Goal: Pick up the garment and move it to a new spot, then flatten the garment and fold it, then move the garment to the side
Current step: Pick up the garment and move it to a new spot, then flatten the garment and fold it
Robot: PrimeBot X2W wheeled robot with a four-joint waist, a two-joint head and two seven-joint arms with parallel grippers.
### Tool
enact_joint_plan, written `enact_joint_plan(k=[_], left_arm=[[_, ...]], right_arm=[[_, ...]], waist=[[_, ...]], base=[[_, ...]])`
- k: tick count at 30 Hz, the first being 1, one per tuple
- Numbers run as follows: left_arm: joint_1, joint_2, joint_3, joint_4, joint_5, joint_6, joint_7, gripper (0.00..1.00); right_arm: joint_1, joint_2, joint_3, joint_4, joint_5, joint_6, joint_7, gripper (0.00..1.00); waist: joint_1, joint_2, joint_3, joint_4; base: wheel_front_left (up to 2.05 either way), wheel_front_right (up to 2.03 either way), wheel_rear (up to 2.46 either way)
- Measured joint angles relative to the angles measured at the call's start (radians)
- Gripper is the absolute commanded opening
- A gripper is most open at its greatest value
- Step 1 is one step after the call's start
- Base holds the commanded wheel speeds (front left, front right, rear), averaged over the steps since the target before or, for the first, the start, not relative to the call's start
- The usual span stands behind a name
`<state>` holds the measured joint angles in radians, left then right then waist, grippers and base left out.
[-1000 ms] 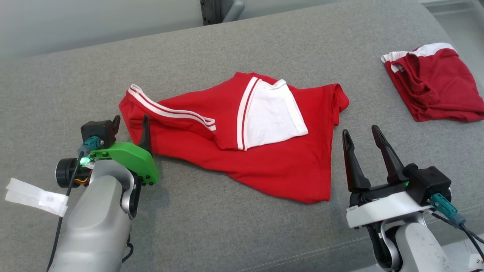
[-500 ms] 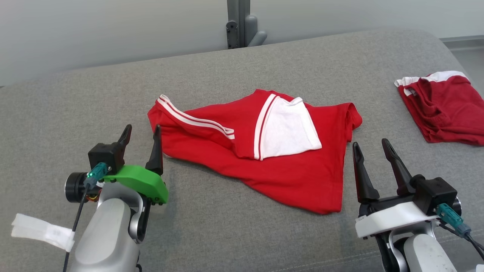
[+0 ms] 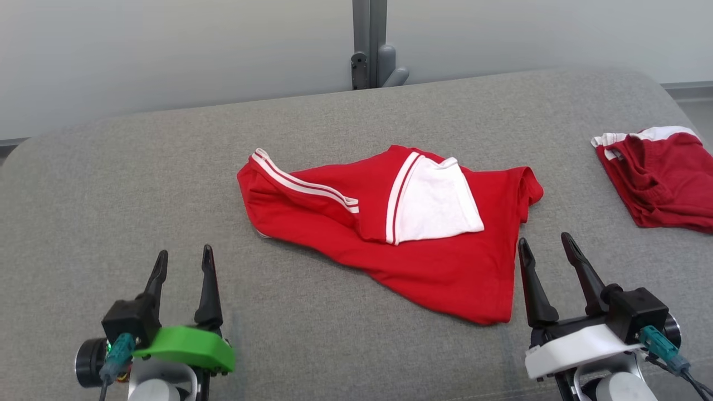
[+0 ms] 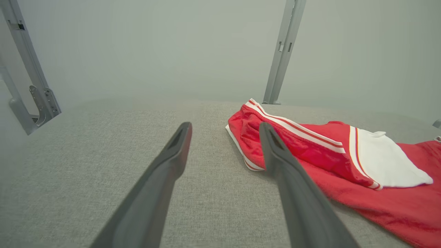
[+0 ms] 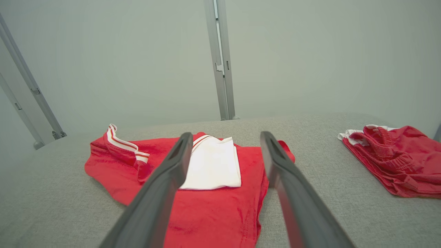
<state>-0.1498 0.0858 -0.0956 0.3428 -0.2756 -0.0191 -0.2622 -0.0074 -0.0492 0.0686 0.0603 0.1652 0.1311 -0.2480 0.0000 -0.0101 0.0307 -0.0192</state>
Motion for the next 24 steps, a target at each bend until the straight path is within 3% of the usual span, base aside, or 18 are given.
enact_joint_plan(k=[9, 24], left_arm=[[0.136, -0.026, 0.015, -0.096, 0.014, 0.012, 0.0, 1.0], [0.15, -0.034, 0.012, -0.114, 0.013, 0.024, 0.0, 1.0]], right_arm=[[0.048, 0.0, 0.002, -0.002, 0.019, 0.0, -0.005, 1.0], [0.043, 0.0, 0.02, 0.03, 0.043, 0.0, -0.013, 1.0]], waist=[[0.0, 0.0, -0.032, 0.033], [0.0, 0.0, -0.053, 0.041]], base=[[0.0, 0.0, 0.0], [0.0, 0.0, 0.0]])
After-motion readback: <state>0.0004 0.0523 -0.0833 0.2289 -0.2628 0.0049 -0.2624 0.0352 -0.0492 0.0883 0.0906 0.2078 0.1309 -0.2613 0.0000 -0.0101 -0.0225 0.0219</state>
